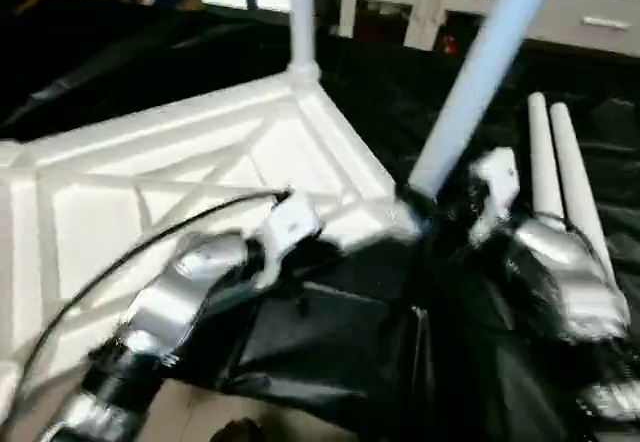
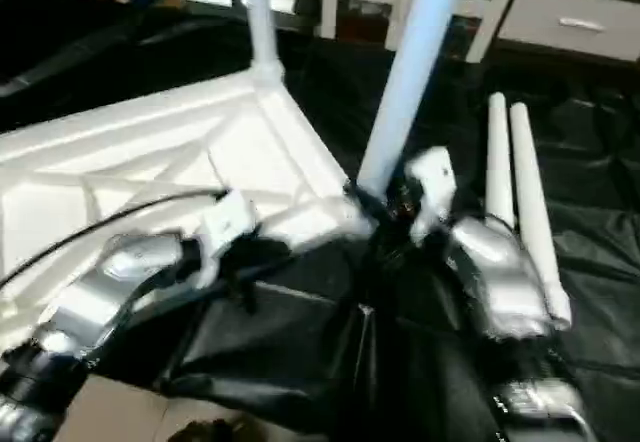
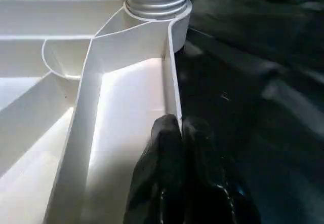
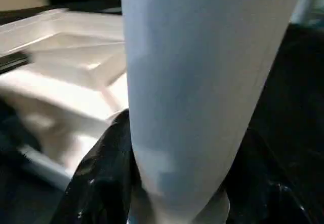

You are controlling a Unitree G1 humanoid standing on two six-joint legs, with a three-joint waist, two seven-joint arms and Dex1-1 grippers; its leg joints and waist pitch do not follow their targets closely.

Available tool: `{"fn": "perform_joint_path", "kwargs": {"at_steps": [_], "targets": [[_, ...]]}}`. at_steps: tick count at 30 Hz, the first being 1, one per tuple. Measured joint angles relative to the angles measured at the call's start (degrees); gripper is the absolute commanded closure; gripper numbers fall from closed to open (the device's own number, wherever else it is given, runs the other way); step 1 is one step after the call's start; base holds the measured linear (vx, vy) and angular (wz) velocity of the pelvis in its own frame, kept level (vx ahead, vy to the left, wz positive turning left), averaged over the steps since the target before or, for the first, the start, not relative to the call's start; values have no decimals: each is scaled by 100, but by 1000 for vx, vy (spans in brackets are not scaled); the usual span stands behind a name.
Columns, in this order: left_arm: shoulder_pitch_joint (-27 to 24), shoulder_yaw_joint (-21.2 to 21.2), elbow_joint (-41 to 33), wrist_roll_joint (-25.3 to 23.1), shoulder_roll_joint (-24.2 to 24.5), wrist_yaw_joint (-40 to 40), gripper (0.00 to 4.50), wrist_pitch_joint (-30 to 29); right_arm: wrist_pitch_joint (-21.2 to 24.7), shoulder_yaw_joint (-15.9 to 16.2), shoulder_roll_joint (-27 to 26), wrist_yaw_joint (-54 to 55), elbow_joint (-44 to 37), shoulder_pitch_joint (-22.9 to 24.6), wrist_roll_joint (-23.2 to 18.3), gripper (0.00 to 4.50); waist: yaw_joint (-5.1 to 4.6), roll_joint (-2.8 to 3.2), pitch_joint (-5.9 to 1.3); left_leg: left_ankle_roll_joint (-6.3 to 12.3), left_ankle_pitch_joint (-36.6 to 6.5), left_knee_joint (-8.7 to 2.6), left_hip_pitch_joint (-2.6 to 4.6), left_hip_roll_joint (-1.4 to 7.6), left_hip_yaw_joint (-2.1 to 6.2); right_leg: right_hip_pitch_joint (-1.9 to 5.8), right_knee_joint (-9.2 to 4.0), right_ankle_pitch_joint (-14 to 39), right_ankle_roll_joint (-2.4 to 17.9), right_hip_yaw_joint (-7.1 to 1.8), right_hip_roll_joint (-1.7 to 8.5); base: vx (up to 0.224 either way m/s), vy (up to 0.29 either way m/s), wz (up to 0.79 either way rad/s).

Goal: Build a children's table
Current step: Insert table leg to table base

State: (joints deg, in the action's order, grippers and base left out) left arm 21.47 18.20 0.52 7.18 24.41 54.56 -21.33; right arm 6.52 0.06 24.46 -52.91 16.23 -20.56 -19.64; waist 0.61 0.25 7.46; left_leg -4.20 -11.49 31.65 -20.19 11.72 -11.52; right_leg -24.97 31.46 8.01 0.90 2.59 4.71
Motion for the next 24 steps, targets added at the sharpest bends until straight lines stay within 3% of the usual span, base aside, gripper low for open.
{"fn": "perform_joint_path", "kwargs": {"at_steps": [14,19,24], "targets": [[-68,-31,-50,216,305,514,450,-12,78,226,485,-633,-460,378,-186,257,34,-27,-15,0,1,4,6,1,-8,9,2,2,0,-12,-1,0,0,0],[-64,-6,-19,212,313,513,450,-12,18,416,569,-667,-488,280,141,257,40,-76,-46,-3,0,6,12,4,-9,14,4,2,0,-13,-6,0,0,0],[-64,1,-16,201,317,511,450,-12,-40,462,592,-669,-469,270,178,257,38,-93,-58,-4,-1,7,16,5,-9,15,15,3,2,-15,-7,0,0,0]]}}
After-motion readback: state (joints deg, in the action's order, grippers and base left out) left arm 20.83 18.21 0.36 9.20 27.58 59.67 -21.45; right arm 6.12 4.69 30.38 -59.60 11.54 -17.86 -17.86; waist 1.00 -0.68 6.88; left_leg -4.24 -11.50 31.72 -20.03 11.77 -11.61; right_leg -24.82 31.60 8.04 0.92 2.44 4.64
